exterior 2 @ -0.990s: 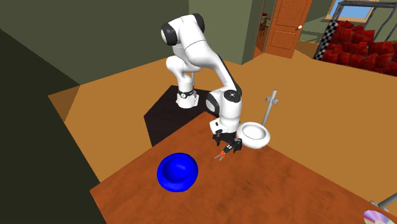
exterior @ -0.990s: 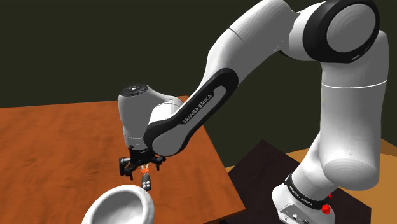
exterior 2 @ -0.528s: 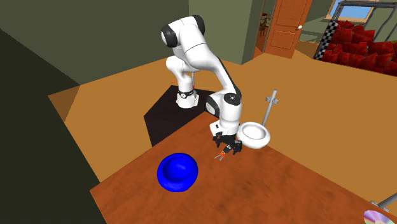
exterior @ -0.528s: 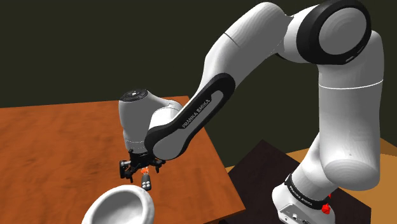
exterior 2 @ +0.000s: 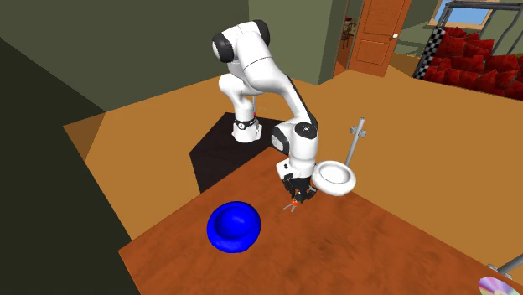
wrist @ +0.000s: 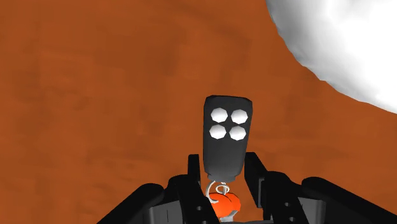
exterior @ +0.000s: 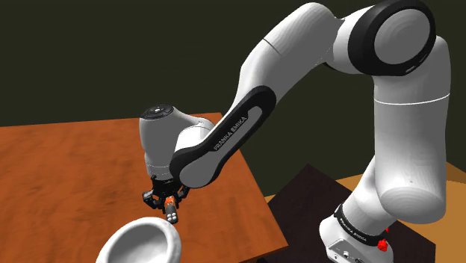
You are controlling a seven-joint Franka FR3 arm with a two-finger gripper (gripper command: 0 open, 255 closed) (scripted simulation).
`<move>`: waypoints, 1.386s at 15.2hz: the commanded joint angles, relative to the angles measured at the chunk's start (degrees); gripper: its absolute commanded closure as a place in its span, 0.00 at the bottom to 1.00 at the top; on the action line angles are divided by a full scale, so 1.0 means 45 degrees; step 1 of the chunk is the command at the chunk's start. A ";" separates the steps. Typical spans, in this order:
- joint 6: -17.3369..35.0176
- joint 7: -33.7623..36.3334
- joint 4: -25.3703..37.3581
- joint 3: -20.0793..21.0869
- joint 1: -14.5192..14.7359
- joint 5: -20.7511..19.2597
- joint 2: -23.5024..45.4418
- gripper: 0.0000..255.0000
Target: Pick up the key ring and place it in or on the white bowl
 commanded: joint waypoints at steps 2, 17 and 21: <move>0.0000 0.0000 0.0000 0.0000 0.0000 0.0000 0.0000 1.00; -0.1676 -0.0740 0.0169 0.0808 -0.0627 0.1229 -0.1690 1.00; -0.2231 -0.0957 0.0319 0.0991 -0.0776 0.1588 -0.2165 1.00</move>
